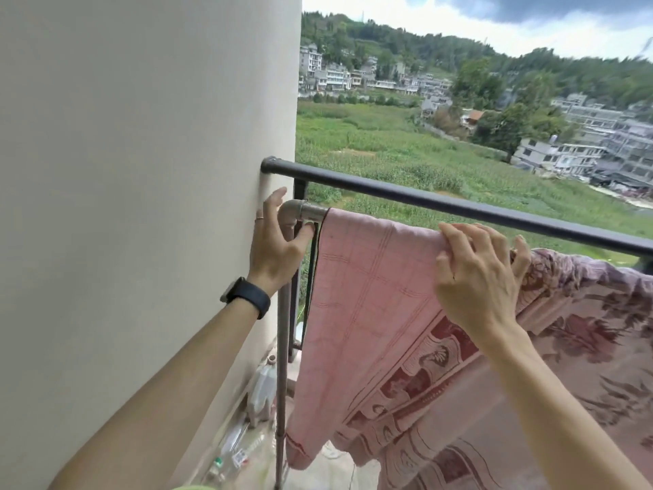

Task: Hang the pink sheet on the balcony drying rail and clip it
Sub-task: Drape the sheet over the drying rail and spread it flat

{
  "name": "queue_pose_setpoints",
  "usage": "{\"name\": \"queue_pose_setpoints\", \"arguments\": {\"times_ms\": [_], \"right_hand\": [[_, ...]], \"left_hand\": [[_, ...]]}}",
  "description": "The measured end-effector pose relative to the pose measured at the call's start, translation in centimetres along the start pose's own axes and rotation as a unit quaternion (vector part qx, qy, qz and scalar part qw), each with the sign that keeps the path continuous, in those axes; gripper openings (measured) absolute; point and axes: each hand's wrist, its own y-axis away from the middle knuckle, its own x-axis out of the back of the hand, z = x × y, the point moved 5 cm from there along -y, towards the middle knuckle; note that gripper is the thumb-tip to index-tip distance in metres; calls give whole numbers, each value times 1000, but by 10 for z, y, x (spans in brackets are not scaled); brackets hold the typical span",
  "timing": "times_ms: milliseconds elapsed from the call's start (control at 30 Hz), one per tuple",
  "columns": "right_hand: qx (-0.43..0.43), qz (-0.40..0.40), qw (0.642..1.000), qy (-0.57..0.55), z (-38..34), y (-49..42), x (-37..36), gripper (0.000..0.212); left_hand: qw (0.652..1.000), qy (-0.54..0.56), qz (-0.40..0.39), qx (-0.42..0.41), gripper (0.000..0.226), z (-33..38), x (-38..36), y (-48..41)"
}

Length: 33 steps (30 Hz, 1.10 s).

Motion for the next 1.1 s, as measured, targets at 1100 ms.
{"name": "queue_pose_setpoints", "arguments": {"times_ms": [1100], "right_hand": [[188, -27, 980, -63, -99, -37, -31, 33]], "left_hand": [[818, 309, -358, 329, 50, -73, -45, -46]]}}
